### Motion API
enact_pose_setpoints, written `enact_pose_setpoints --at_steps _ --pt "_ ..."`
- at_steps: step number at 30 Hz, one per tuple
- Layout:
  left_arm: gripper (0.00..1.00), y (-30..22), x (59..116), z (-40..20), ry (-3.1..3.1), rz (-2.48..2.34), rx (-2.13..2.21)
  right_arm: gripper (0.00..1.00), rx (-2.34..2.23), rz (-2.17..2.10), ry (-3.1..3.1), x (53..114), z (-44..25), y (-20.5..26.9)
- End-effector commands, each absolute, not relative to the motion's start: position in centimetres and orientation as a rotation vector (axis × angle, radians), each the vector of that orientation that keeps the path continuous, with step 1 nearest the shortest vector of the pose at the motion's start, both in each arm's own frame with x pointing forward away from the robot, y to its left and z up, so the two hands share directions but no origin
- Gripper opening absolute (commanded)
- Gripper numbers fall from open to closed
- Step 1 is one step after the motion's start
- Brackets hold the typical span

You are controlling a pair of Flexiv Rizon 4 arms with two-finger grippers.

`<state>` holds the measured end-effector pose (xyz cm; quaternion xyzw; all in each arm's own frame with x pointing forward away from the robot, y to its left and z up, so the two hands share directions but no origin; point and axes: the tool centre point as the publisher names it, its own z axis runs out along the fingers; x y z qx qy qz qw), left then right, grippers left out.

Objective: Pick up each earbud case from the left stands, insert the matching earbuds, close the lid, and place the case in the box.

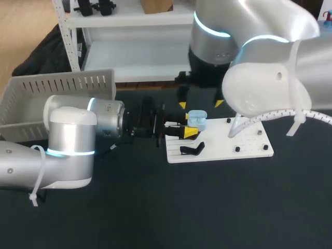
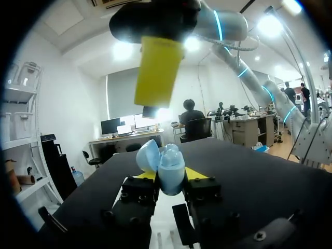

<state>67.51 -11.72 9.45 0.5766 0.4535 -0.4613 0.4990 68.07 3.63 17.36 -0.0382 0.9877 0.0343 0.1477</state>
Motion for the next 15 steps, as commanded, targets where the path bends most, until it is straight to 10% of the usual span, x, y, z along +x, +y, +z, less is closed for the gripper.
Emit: enact_pose_setpoints --at_steps 1,15 --pt "0.00 -11.8 67.4 9.4 1.099 -1.111 1.391 1.00 0.002 0.051 2.843 70.1 16.6 2.5" --pt "0.00 -11.8 67.4 9.4 1.099 -1.111 1.391 1.00 0.166 0.083 2.946 72.8 14.0 -0.4"
